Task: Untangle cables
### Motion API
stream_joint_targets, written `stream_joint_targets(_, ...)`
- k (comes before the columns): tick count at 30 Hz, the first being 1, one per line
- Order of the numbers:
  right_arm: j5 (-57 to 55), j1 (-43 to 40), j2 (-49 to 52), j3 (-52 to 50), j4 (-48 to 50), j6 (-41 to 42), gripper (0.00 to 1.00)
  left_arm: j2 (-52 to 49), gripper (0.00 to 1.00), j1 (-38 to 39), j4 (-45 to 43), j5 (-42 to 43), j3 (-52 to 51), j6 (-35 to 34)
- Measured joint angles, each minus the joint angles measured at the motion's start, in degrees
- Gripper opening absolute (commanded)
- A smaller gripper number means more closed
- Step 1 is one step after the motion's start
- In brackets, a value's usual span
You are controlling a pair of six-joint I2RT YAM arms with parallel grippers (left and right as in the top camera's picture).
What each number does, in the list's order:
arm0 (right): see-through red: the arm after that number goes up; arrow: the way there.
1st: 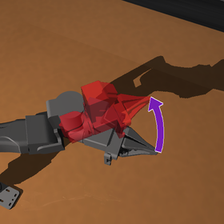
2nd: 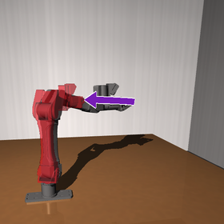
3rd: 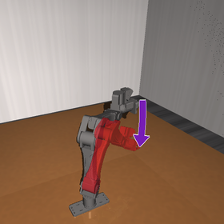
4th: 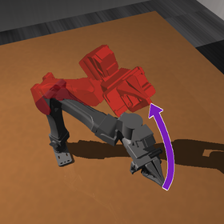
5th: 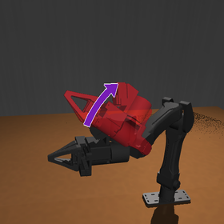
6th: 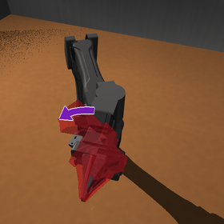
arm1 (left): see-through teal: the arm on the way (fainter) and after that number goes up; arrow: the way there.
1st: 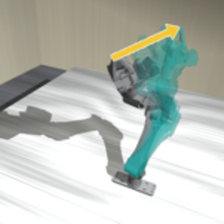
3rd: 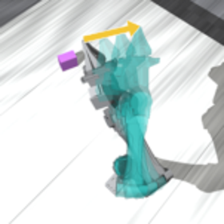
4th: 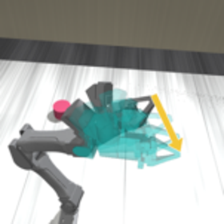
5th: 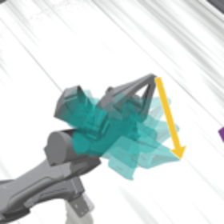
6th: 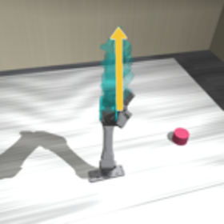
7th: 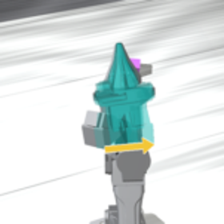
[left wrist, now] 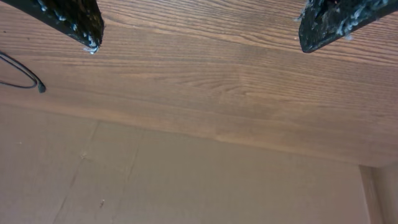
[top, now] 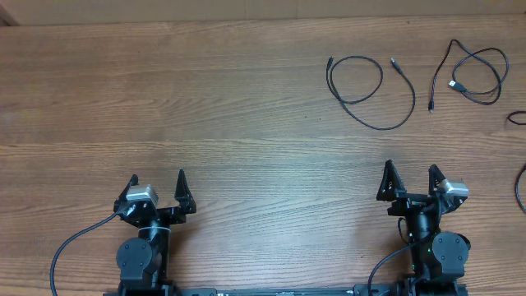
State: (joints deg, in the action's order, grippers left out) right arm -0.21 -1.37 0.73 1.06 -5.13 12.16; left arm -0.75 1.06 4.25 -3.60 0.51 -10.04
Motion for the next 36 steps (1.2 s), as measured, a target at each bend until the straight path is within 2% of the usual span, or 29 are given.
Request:
stream_joint_targets(26, -0.02, 0.48, 0.0, 0.0, -0.02, -0.04, 1.0, 0.0, 0.99, 0.0, 0.0, 0.0, 0.0, 0.0)
stream_joint_targets(36, 0.11, 5.92, 0.0, 0.0, -0.07, -6.29, 1.0, 0.0, 1.0, 0.0, 0.0, 0.0, 0.0, 0.0)
